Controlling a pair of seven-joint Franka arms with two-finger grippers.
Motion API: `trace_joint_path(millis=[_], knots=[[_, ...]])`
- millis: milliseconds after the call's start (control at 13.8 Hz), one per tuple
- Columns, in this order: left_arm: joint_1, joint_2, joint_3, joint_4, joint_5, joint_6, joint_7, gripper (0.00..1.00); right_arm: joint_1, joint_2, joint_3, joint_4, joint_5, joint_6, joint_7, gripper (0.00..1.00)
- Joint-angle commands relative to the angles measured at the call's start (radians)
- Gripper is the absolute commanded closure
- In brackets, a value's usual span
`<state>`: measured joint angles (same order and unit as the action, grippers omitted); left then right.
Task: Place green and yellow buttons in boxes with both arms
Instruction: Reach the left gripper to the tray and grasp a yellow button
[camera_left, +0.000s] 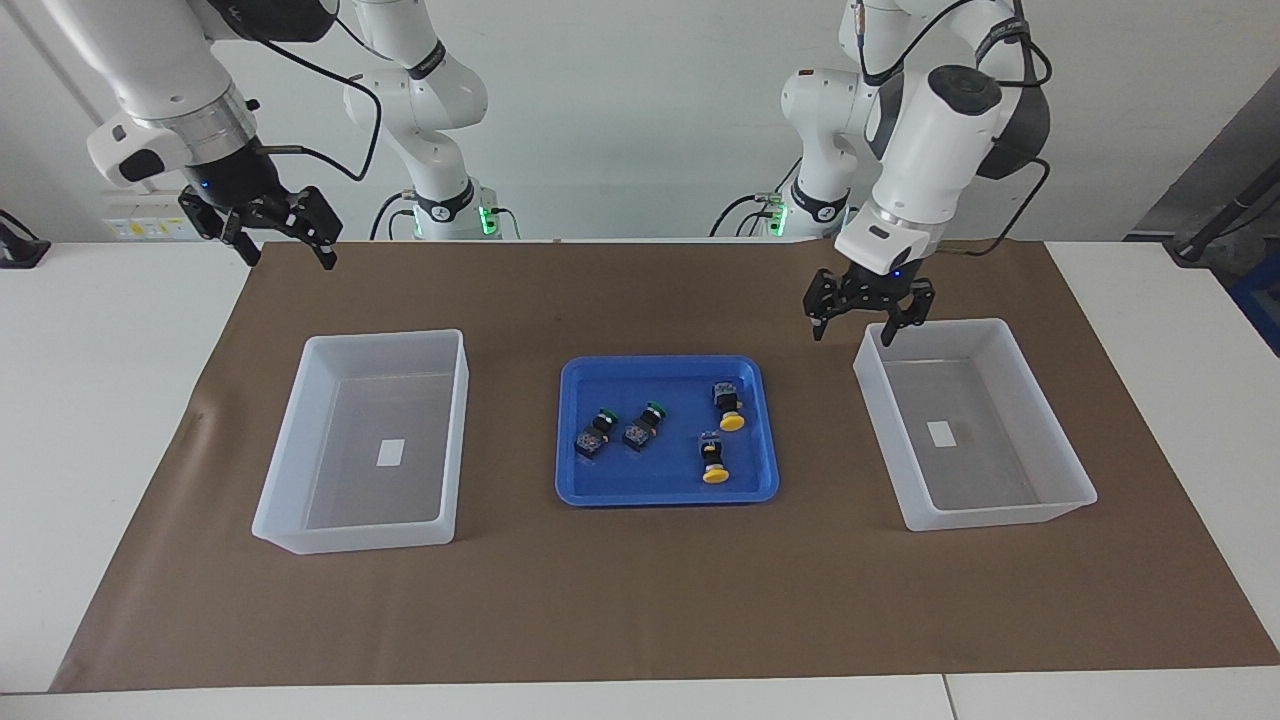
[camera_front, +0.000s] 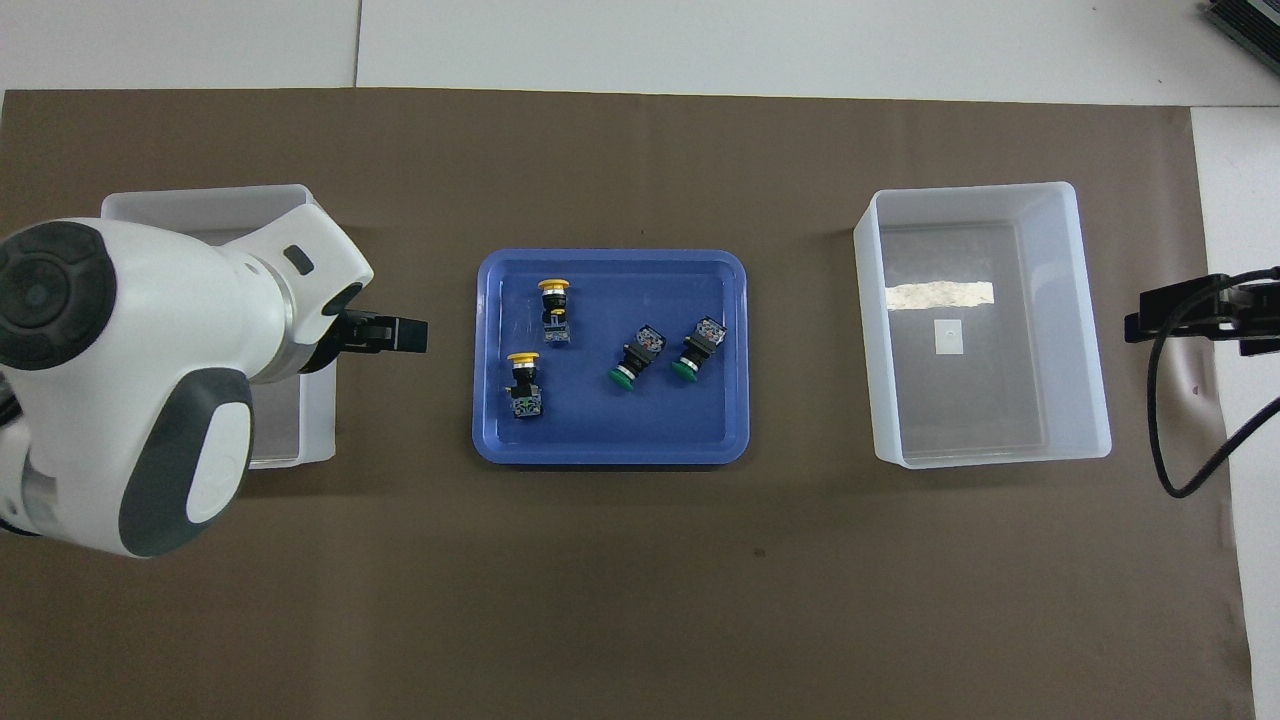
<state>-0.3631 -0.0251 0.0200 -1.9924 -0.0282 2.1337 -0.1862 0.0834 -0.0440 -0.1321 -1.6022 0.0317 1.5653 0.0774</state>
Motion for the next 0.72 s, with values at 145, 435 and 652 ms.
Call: trace_joint_path(millis=[145,435,652], knots=[[-0.114,0.056,0.014,-0.176,0.019,0.322,-0.131,0.00,-0.011,-0.016,0.009,-0.012,0.001,-0.013,-0.016,0.00],[-0.190,0.157,0.014,-0.184,0.019,0.438,-0.217,0.00,-0.011,-0.016,0.009,-0.012,0.001,-0.013,-0.016,0.00],[-0.223,0.206,0.015,-0.186,0.019,0.480,-0.243,0.00,-0.011,-0.016,0.009,-0.012,0.001,-0.011,-0.015,0.00]])
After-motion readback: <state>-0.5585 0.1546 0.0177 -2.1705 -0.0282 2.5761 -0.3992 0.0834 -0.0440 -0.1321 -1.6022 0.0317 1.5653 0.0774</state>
